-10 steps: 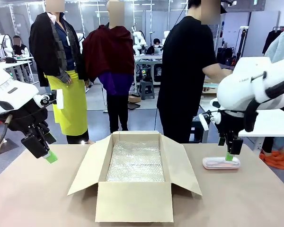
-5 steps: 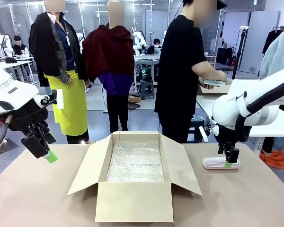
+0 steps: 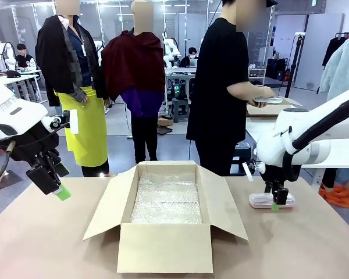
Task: Pack the glasses set securely to prepare it for shipping.
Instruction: Place the Glasses case inside the Package Box.
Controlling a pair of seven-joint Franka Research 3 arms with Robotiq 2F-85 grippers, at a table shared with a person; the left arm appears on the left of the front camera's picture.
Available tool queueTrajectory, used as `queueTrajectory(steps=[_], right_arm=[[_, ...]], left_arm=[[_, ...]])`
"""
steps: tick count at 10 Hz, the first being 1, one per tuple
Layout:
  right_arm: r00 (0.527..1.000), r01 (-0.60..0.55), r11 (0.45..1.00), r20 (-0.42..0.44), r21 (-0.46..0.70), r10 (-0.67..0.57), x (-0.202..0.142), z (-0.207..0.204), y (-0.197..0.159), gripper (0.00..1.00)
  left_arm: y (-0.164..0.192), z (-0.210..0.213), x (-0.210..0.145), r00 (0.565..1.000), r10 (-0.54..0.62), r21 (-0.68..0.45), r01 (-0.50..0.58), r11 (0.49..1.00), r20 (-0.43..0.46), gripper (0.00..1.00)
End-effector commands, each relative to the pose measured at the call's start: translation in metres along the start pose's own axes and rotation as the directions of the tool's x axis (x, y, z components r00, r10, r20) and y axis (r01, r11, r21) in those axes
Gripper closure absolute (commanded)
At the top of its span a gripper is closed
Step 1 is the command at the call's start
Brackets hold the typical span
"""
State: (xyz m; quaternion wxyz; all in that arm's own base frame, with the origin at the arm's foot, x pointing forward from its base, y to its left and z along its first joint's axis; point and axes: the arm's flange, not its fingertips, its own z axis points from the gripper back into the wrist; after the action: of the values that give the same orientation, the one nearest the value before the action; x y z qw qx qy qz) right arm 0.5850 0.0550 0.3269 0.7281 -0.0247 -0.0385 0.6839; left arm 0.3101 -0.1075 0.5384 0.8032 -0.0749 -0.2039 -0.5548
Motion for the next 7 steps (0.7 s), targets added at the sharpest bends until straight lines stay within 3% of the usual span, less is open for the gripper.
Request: queueTrajectory(steps=[1,4,5,6,7], right_arm=[[0.999,-0.008,1.000,0.037,0.001,0.008,-0.002,-0.011,-0.007,0.00],[1.000,-0.001,1.000,0.024,0.020,0.001,-0.001,-0.022,-0.012,0.00],[1.000,-0.003,1.000,0.022,0.023,0.002,-0.001,-0.020,-0.012,0.05],[1.000,-0.008,1.000,0.020,0.024,0.008,-0.002,-0.020,-0.012,0.19],[1.000,-0.009,1.000,0.015,0.026,0.009,-0.003,-0.019,-0.011,0.24]], left_arm=[[0.000,0.001,0.001,1.000,0.007,-0.002,-0.007,1.000,0.015,0.00],[0.000,0.001,0.001,1.000,0.007,-0.002,-0.007,1.000,0.015,0.00],[0.000,0.001,0.001,1.000,0.007,-0.002,-0.007,1.000,0.015,0.00],[0.000,0.001,0.001,1.000,0.007,-0.002,-0.007,1.000,0.015,0.00],[0.000,0.001,0.001,1.000,0.007,-0.002,-0.007,1.000,0.015,0.00]])
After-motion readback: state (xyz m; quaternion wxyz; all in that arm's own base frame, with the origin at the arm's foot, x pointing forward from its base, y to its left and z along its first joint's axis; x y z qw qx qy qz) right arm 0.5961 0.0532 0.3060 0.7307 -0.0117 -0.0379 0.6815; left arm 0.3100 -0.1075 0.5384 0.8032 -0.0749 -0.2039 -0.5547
